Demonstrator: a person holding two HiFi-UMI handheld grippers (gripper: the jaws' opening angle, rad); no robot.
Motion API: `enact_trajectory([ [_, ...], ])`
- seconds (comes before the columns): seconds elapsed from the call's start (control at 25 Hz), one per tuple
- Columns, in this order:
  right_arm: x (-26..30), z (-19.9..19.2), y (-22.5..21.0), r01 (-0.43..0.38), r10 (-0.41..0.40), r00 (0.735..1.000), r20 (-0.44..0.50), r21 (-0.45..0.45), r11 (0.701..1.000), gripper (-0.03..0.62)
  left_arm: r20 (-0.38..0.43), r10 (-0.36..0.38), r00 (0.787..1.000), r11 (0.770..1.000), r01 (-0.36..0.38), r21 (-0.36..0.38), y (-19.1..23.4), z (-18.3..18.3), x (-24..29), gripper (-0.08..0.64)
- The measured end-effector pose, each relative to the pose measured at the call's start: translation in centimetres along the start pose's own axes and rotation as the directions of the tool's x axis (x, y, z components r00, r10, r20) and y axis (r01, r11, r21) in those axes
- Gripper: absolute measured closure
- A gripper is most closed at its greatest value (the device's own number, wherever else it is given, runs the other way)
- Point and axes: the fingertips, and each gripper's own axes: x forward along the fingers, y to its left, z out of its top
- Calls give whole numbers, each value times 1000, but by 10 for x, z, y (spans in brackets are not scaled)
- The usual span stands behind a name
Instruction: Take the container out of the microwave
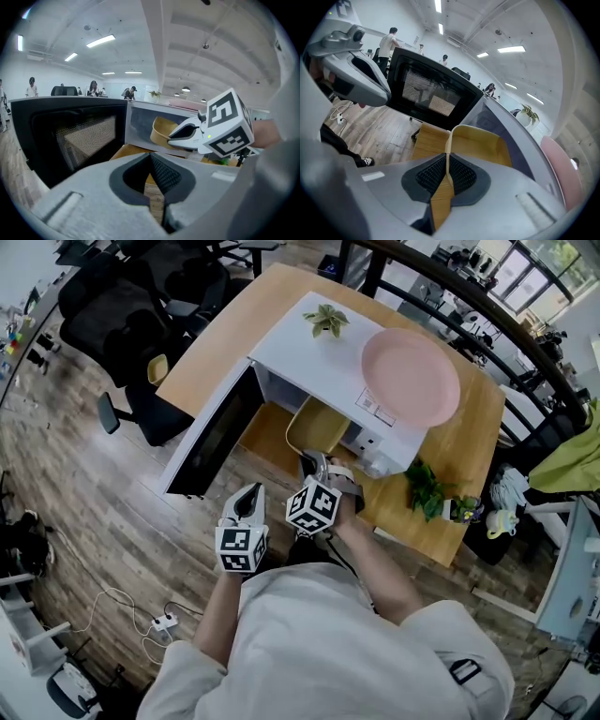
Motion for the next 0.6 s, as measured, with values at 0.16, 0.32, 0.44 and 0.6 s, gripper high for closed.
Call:
enact_trajectory([
  [0.16, -4, 0, 9, -8, 8, 1000, -9, 2, 1000, 557, -2, -18, 1000, 1000, 18, 0, 2, -1, -3, 557],
  [0.32, -8, 0, 18, -4, 4, 1000, -18, 10, 1000, 558, -13, -43, 999, 999, 43, 0, 7, -7, -5, 557],
  [0.44, -12, 2, 27, 0, 0, 1000, -26, 14, 1000, 558, -18, -65, 998, 998, 65, 6, 9, -9, -7, 557],
  [0.6, -15, 7, 31, 20, -20, 999, -35, 24, 1000, 557, -14, -95, 995, 995, 95, 22, 14, -7, -9, 557],
])
